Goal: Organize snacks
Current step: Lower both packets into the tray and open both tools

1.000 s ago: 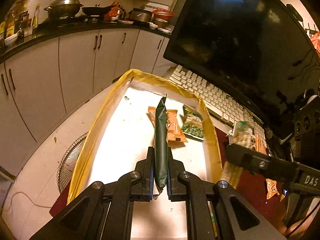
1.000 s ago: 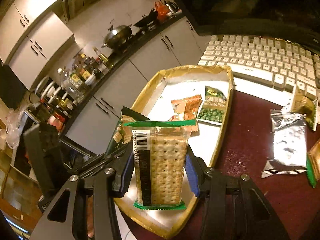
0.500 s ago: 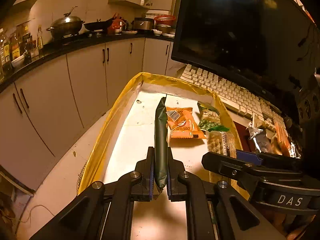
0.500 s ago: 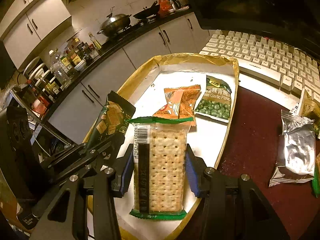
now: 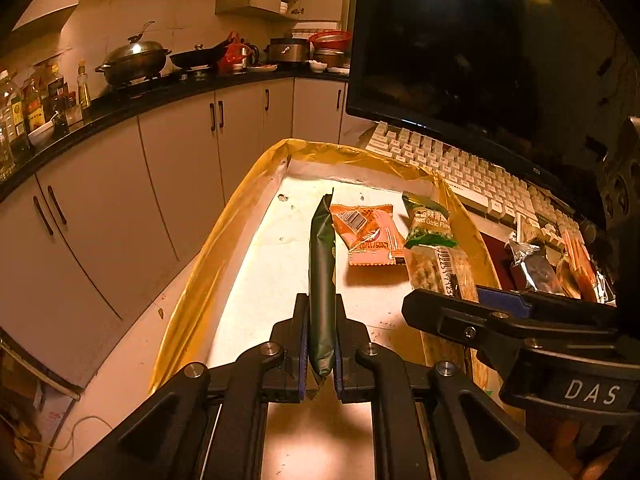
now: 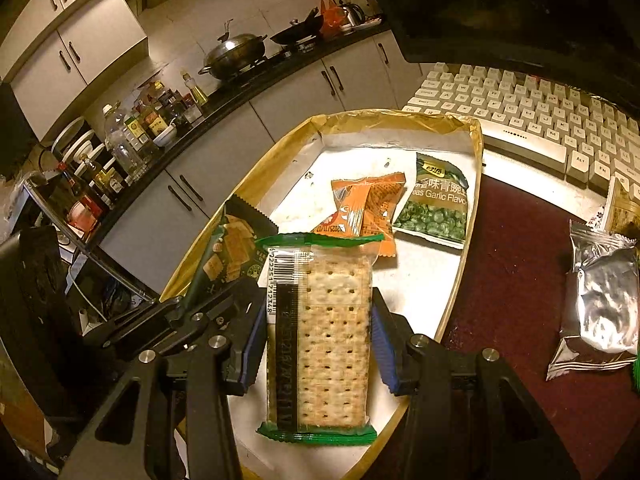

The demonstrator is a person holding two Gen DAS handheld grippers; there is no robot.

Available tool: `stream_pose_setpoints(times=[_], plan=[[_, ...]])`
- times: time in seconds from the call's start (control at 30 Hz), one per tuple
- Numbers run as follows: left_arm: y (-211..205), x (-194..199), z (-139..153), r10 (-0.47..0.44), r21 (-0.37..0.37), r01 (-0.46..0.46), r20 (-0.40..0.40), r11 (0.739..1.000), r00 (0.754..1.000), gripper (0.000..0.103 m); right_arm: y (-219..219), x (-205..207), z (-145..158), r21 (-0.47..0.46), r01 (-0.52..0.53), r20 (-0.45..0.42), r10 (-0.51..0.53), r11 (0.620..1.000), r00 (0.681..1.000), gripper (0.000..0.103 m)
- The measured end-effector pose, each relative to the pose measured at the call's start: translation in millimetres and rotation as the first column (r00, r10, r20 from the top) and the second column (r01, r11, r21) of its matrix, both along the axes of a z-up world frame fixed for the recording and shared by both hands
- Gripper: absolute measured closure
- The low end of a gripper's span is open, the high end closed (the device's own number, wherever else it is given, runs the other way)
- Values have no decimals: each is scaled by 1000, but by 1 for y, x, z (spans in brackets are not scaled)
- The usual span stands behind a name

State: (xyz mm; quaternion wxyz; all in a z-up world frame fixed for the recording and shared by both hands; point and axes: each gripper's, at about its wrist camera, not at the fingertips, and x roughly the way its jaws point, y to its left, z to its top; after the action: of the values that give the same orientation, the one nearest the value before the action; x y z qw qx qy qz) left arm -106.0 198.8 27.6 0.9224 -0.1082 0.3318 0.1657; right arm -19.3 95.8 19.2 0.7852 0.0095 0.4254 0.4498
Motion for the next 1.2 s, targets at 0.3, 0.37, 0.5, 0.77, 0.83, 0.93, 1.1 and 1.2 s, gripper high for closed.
stream_pose_setpoints(times=[0.3,0.37,0.5,0.77,0.83,0.93,1.1,1.2], plan=[[-4,2,-2,10,35,-10,-8,999,1000,95,1,-2,2,-9,-5,14,5,1000,1000,56],[-7,1,-3,16,50,-15,-9,999,1000,95,1,-3,1,-12,-8,18,8,1000,1000,56],[-10,2,-4,26,74,-25,-11,997,1000,95,1,-5,2,-25,-14,37,15,1000,999,56],[-17,1,-3,36,117,-35,-7,992,999,95,2,-8,6,-29,-7,70,9,1000,997,56],[-18,0,-2,40,134,-40,-3,990,999,94,1,-8,6,-26,-7,73,9,1000,997,56],[-19,-1,-1,43,144,-43,0,989,999,94,0,-7,7,-22,-9,77,11,1000,997,56],[-19,-2,1,47,151,-47,2,987,999,94,-2,-7,8,-12,-4,80,5,1000,997,56],[-20,-3,2,48,160,-48,3,986,999,94,-3,-6,9,-6,1,78,0,1000,997,56]])
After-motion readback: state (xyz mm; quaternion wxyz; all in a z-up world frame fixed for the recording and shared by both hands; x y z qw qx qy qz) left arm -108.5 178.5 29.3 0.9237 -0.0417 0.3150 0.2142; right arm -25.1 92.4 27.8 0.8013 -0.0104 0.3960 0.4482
